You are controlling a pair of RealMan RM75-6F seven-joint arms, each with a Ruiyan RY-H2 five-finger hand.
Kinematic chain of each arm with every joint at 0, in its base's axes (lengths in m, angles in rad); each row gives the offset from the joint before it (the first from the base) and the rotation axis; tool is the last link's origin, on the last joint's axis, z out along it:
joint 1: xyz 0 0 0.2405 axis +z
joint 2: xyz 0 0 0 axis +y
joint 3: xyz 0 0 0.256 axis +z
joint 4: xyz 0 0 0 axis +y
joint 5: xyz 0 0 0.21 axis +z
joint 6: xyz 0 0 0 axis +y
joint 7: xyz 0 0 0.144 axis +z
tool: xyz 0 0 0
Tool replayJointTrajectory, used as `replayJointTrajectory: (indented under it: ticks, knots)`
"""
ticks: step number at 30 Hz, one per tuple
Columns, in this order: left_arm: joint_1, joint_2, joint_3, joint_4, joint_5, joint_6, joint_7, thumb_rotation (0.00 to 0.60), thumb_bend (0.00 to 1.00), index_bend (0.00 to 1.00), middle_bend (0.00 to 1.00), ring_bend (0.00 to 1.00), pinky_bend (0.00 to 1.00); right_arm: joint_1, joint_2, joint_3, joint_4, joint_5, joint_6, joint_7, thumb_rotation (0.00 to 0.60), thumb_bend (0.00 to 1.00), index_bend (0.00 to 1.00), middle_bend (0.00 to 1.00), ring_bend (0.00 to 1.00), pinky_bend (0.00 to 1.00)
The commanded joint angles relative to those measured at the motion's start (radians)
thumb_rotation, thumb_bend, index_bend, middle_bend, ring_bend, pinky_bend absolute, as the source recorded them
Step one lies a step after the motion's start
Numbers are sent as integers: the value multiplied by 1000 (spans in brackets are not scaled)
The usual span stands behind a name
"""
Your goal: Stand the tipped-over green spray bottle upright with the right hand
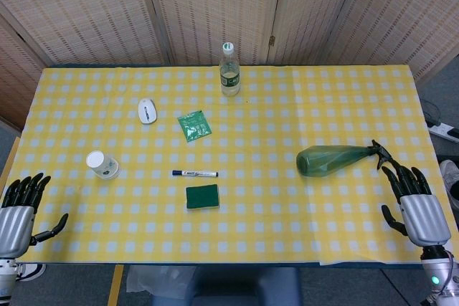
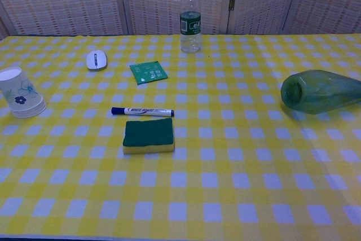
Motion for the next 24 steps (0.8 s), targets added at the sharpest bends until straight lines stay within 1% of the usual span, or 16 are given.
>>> replayJointTrajectory:
  ticks: [1, 6, 8, 11, 13, 15, 16, 18, 19, 22, 24]
  knots:
    - [-2, -1, -2, 2, -7, -5, -1, 170, 337, 0, 82, 26, 0, 4, 1, 2, 2, 9, -11, 0, 600, 450, 0, 1, 65, 0]
    - [-7, 2, -2, 1, -5, -16, -17, 170, 337, 0, 83, 25, 0, 4, 3, 3, 0, 19, -15, 1, 600, 449, 0, 0, 65, 0]
    - [-8, 4, -4, 0, -3, -14, -31, 171, 337, 0, 83, 26, 0, 12, 12, 0, -4, 29, -43, 4, 600, 449, 0, 1, 65, 0]
    - [-14, 6, -1, 11, 6, -23, -55, 171, 337, 0, 83, 26, 0, 53, 75, -8, -39, 52, -150, 34, 600, 449, 0, 28, 81, 0]
    - [-22, 12, 3, 21, 8, -43, -74, 170, 337, 0, 83, 26, 0, 85, 116, -11, -42, 53, -214, 60, 600, 450, 0, 86, 114, 0]
    - [-23, 18, 4, 20, 8, -48, -91, 171, 337, 0, 89, 33, 0, 114, 143, -14, -35, 80, -291, 100, 600, 450, 0, 115, 146, 0]
    - [-21, 21, 4, 18, 11, -42, -96, 171, 337, 0, 95, 39, 0, 135, 158, -11, -27, 106, -349, 153, 600, 450, 0, 124, 163, 0]
    - [-17, 24, 5, 12, 23, -26, -107, 171, 337, 0, 101, 45, 0, 163, 172, -6, -5, 131, -427, 258, 600, 450, 0, 126, 181, 0]
    - [-14, 25, 7, 10, 32, -17, -110, 171, 337, 0, 101, 45, 0, 177, 180, -5, 13, 135, -471, 338, 600, 450, 0, 129, 191, 0]
    - [-11, 27, 11, 11, 45, -8, -112, 167, 338, 0, 107, 47, 0, 206, 202, -10, 52, 104, -550, 530, 600, 450, 0, 166, 227, 12]
    - [-11, 27, 12, 14, 44, -10, -115, 167, 337, 0, 115, 51, 0, 226, 216, -16, 79, 82, -594, 622, 600, 450, 0, 200, 248, 31]
